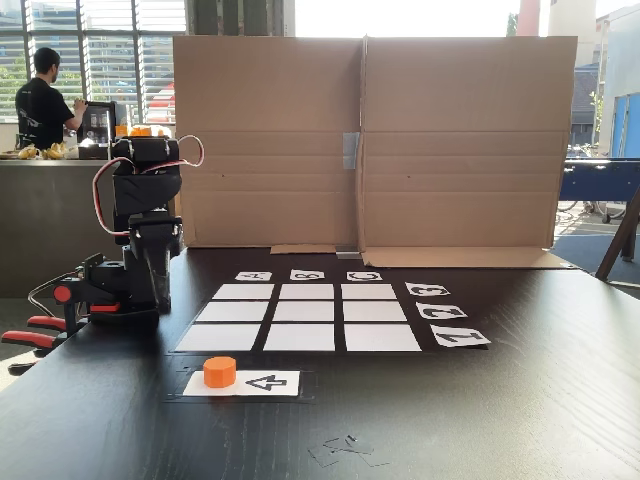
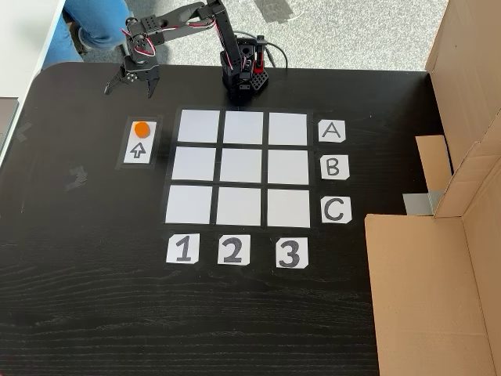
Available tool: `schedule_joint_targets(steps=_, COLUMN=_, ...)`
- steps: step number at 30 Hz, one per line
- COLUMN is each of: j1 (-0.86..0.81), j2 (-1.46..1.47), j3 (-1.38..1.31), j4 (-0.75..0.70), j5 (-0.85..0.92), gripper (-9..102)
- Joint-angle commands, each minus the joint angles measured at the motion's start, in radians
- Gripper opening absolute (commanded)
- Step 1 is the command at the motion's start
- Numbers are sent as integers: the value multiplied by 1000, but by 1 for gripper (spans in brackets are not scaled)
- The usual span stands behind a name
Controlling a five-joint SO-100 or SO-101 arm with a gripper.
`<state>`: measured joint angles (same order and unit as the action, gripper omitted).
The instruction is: Pick up the round, orange token and place it in the grid on square A2.
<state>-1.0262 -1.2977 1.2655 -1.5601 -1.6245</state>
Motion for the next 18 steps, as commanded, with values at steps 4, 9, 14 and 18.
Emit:
schedule_joint_targets(steps=4, j1=48, j2=75, j3=-78, j4=-3, j5=-46, gripper=52)
schedule_joint_targets(steps=9, j1=72, j2=170, j3=-135, j4=0, j5=-72, gripper=52)
schedule_joint_targets(steps=14, j1=95, j2=275, j3=-192, j4=2, j5=-83, gripper=52)
schedule_joint_targets(steps=18, j1=106, j2=336, j3=-232, j4=3, j5=-89, gripper=52)
